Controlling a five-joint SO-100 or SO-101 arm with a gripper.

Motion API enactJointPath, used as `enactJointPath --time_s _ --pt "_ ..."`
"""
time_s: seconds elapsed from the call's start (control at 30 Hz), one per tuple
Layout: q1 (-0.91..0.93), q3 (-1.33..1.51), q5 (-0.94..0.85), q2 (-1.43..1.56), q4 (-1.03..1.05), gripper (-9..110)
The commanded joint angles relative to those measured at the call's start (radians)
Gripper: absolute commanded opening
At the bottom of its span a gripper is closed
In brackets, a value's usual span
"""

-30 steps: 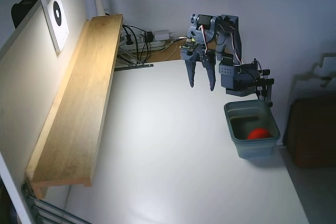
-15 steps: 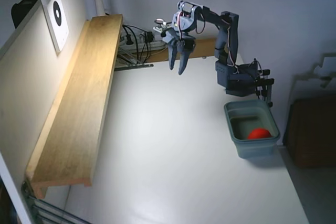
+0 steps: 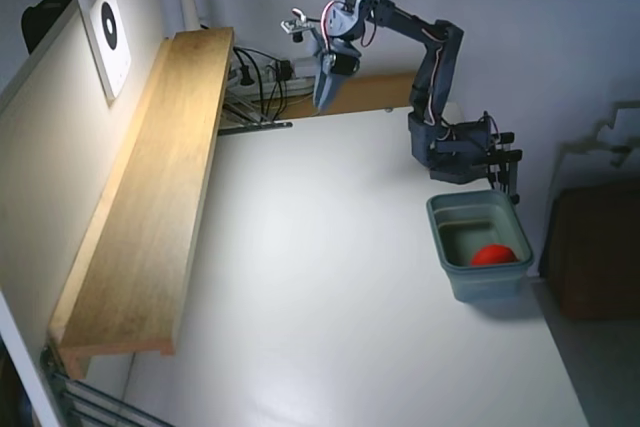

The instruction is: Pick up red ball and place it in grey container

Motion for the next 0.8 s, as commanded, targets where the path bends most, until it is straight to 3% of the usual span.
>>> enactJointPath --time_s 0.0,0.77 --pt "0.086 0.029 0.003 0.071 0.018 4" --pt "0.339 0.133 0.003 0.2 0.033 -3"
